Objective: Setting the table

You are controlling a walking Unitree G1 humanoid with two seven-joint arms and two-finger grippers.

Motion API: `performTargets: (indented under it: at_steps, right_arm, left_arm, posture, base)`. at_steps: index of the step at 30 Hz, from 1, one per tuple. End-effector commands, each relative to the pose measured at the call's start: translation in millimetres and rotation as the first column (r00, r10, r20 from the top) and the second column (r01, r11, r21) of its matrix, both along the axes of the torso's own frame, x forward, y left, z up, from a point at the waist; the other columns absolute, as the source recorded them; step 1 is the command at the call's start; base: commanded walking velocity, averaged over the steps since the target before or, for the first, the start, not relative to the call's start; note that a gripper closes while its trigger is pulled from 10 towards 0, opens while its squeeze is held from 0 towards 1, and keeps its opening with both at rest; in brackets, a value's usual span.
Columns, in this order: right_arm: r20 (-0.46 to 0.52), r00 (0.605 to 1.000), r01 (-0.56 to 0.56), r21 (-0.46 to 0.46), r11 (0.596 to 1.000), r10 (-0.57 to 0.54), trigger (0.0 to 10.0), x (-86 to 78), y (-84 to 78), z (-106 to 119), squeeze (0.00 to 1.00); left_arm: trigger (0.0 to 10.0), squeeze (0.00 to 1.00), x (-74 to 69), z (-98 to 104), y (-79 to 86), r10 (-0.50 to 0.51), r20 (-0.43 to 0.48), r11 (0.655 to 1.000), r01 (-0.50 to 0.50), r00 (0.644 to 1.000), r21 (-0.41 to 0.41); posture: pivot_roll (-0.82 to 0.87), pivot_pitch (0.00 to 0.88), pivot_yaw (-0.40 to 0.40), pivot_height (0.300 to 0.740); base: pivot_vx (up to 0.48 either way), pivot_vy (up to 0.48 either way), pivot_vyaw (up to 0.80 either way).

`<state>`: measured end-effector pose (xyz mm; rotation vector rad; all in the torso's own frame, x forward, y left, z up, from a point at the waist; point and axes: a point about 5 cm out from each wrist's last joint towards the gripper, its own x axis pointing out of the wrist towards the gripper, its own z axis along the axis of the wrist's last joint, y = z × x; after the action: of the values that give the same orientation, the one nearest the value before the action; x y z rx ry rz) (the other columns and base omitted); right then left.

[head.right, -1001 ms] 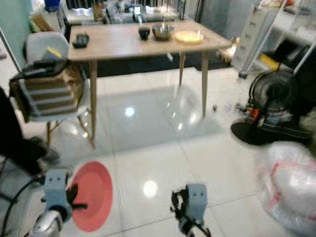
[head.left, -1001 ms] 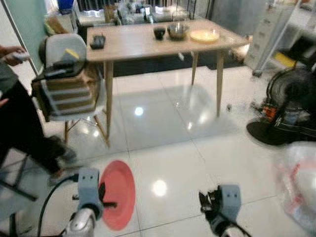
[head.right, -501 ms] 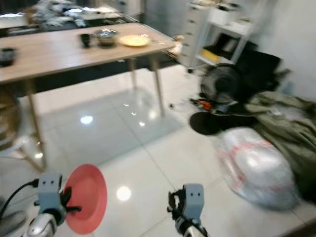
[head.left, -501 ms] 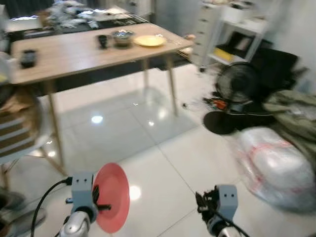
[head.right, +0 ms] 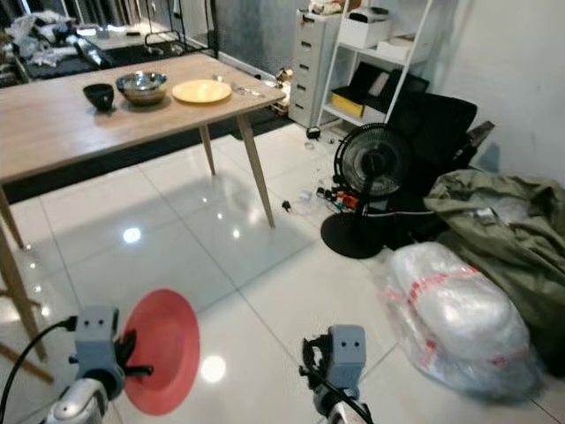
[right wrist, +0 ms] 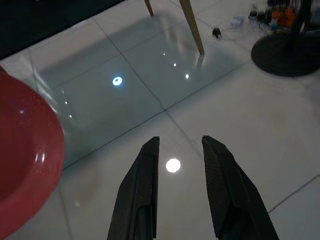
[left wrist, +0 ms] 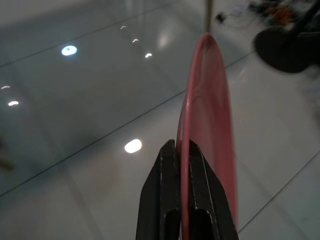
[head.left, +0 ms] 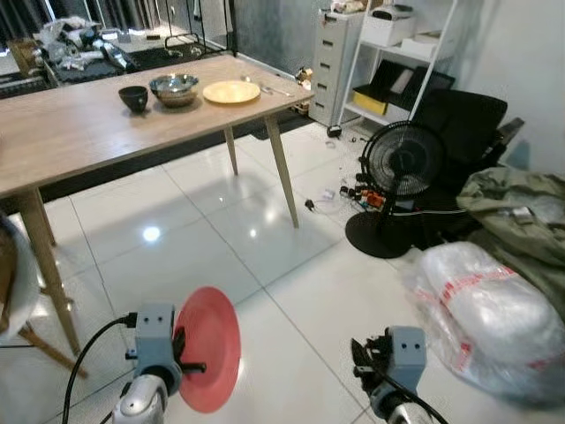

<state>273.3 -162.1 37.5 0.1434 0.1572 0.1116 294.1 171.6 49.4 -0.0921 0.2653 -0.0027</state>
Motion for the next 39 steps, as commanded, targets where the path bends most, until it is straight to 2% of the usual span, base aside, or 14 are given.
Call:
performTargets:
  at_steps: [1, 13, 17, 20, 22, 23, 24, 28, 29, 30, 31, 33, 36, 39]
  right_arm:
    - [0.005, 1.0, -0.023, -0.002, 1.0, 0.023, 10.0, -0.6, 4.1, 1, 0.0]
    - [0.03, 0.999, -0.031, 0.007, 0.999, 0.031, 10.0, 2.6, 6.3, 8, 0.0]
    - [0.041, 0.999, -0.01, 0.02, 1.0, 0.009, 10.0, 3.0, 3.5, 11, 0.0]
    - [0.092, 0.995, 0.035, 0.074, 0.997, -0.041, 10.0, 7.6, -0.6, 26, 0.0]
    - [0.092, 0.995, 0.035, 0.074, 0.997, -0.041, 10.0, 7.6, -0.6, 26, 0.0]
    - [0.119, 0.992, 0.038, 0.081, 0.996, -0.048, 10.0, 10.5, -1.1, 34, 0.0]
    - [0.175, 0.983, 0.038, 0.09, 0.995, -0.053, 10.0, 17.0, -1.8, 51, 0.0]
    - [0.202, 0.978, 0.037, 0.096, 0.995, -0.056, 10.0, 20.7, -2.5, 59, 0.0]
    - [0.209, 0.976, 0.038, 0.099, 0.994, -0.058, 10.0, 22.2, -3.1, 62, 0.0]
    - [0.219, 0.974, 0.039, 0.101, 0.994, -0.06, 10.0, 24.5, -4.6, 66, 0.0]
    - [0.219, 0.974, 0.039, 0.101, 0.994, -0.06, 10.0, 24.5, -4.6, 66, 0.0]
    - [0.219, 0.974, 0.035, 0.099, 0.995, -0.056, 10.0, 25.6, -5.0, 67, 0.0]
    - [0.217, 0.975, 0.029, 0.095, 0.995, -0.049, 10.0, 25.8, -4.5, 67, 0.0]
    - [0.216, 0.975, 0.028, 0.097, 0.995, -0.049, 10.0, 25.3, -4.4, 67, 0.0]
  left_arm:
    - [10.0, 0.0, -5.9, -6, 9.1, 0.024, -0.027, 1.0, -0.023, 0.999, 0.015]
    - [10.0, 0.0, -4.1, -1, 10.9, 0.021, -0.006, 1.0, -0.021, 1.0, 0.023]
    - [10.0, 0.0, 0.1, 12, 4.0, -0.037, 0.055, 0.998, 0.034, 0.998, 0.052]
    - [10.0, 0.0, 9.8, 44, -7.8, -0.125, 0.169, 0.992, 0.122, 0.978, 0.028]
    - [10.0, 0.0, 9.8, 44, -7.8, -0.125, 0.169, 0.992, 0.122, 0.978, 0.028]
    - [10.0, 0.0, 14.5, 64, -11.1, -0.157, 0.24, 0.988, 0.155, 0.958, 0.025]
    - [10.0, 0.0, 21.9, 113, -11.4, -0.182, 0.397, 0.982, 0.188, 0.899, 0.023]
    - [10.0, 0.0, 24.0, 142, -7.0, -0.16, 0.484, 0.982, 0.188, 0.86, -0.01]
    - [10.0, 0.0, 25.1, 153, -3.0, -0.115, 0.511, 0.975, 0.194, 0.852, -0.104]
    - [10.0, 0.0, 24.2, 178, 2.7, -0.061, 0.569, 0.923, 0.264, 0.82, -0.281]
    - [10.0, 0.0, 24.2, 178, 2.7, -0.061, 0.569, 0.923, 0.264, 0.82, -0.281]
    - [10.0, 0.0, 20.1, 197, 6.1, -0.017, 0.621, 0.832, 0.355, 0.784, -0.425]
    - [10.0, 0.0, 17.2, 205, 11.0, 0.041, 0.64, 0.745, 0.403, 0.768, -0.531]
    - [10.0, 0.0, 16.9, 207, 15.2, 0.085, 0.635, 0.709, 0.402, 0.767, -0.58]
  posture:
    - [0.03, 0.094, 0.073, 0.74]
    - [0.04, 0.095, 0.074, 0.74]
    - [0.03, 0.098, 0.072, 0.74]
    - [0.04, 0.1, 0.071, 0.74]
    - [0.04, 0.1, 0.071, 0.74]
    - [0.04, 0.101, 0.072, 0.74]
    - [0.04, 0.1, 0.073, 0.74]
    - [0.04, 0.099, 0.072, 0.74]
    - [0.04, 0.099, 0.072, 0.74]
    - [0.05, 0.095, 0.064, 0.74]
    - [0.05, 0.095, 0.064, 0.74]
    - [0.05, 0.095, 0.062, 0.74]
    - [0.05, 0.092, 0.062, 0.74]
    - [0.04, 0.091, 0.06, 0.74]
  base:
    - [0.48, 0.0, 0.0]
    - [0.48, 0.0, 0.0]
    - [0.48, 0.0, 0.0]
    - [0.48, 0.0, 0.0]
    - [0.48, 0.0, 0.0]
    - [0.48, 0.0, 0.0]
    - [0.48, 0.0, 0.0]
    - [0.48, 0.0, 0.0]
    - [0.48, 0.0, 0.0]
    - [0.48, 0.0, 0.0]
    - [0.48, 0.0, 0.0]
    - [0.476, 0.0, 0.0]
    - [0.48, 0.0, 0.0]
    - [0.477, 0.0, 0.0]
